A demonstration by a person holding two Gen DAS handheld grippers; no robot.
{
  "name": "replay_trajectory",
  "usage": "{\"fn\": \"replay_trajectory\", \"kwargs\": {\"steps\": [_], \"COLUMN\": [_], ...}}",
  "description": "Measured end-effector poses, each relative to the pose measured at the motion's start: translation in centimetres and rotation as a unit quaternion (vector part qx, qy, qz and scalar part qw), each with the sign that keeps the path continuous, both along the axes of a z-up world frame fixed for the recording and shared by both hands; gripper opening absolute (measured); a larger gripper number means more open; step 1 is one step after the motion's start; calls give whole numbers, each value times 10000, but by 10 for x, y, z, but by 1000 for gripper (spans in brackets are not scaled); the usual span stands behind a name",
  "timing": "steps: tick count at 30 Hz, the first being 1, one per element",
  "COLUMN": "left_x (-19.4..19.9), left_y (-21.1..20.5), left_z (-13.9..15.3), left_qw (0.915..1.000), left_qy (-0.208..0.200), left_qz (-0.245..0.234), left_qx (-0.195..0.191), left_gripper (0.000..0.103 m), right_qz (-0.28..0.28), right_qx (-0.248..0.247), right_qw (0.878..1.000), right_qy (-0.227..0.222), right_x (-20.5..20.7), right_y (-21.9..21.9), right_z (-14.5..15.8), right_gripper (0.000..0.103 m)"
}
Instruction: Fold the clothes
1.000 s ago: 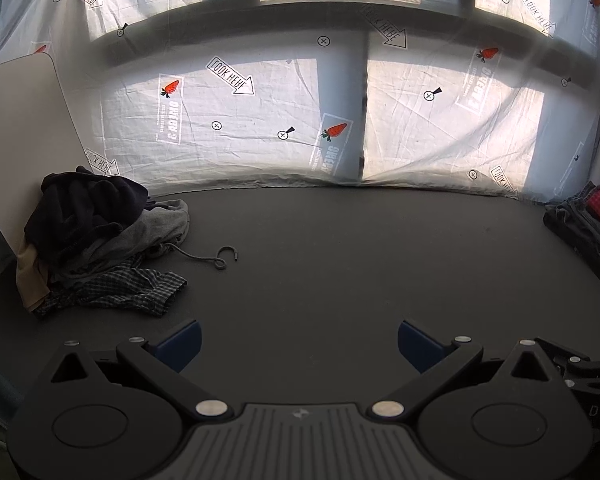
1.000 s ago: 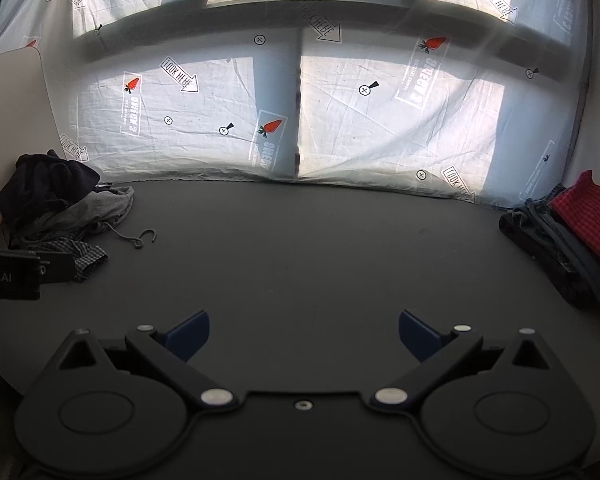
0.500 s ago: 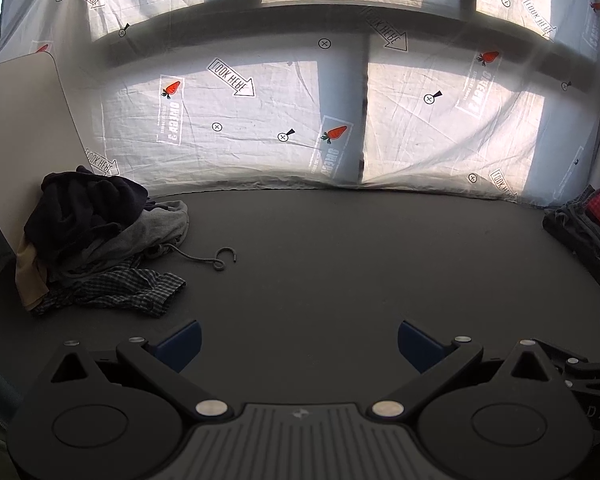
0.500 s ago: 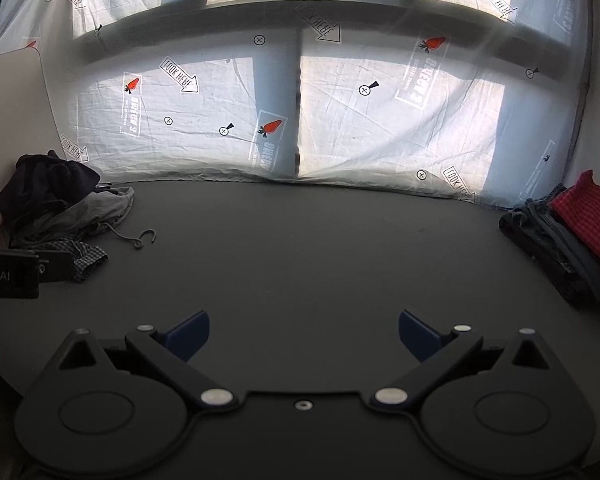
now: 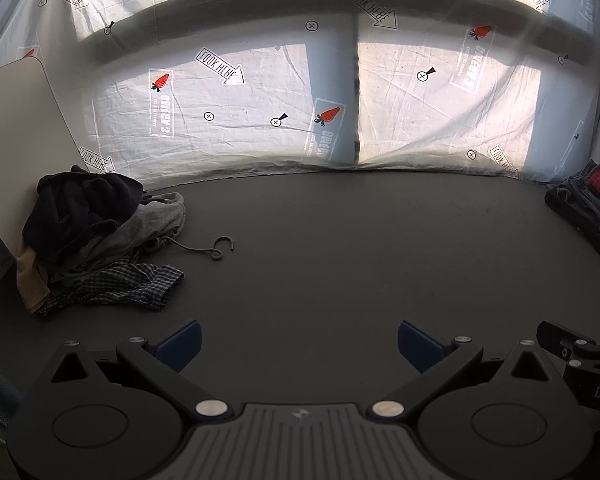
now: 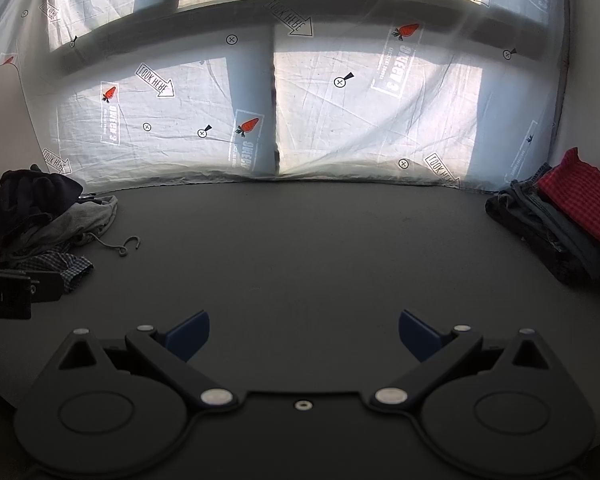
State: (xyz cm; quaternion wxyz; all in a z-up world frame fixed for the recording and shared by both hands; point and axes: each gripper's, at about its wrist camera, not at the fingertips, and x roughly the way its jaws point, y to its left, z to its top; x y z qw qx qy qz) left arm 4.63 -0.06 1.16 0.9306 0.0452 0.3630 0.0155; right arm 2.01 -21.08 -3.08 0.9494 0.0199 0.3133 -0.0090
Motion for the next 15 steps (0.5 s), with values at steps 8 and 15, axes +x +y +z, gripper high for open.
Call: {"fn": "replay_trajectory", "kwargs": {"steps": [8,15], "left_x": [28,53], "left_y": [-24,2], "left_z": [-10,-6], "left_qw": [9991,9922], "left_qy": [216,482], "left_qz": [225,957], "left_qx": [-281,-636], "left_gripper": [103,103], "right_qz": [-242,-127], "right_qx": [140,360], "right_qw": [9996,9992], "right_qy": [55,140], "right_x": [32,78], "right_y": [-40,-46], "right_z": [-9,-11], "right_gripper": [102,102]}}
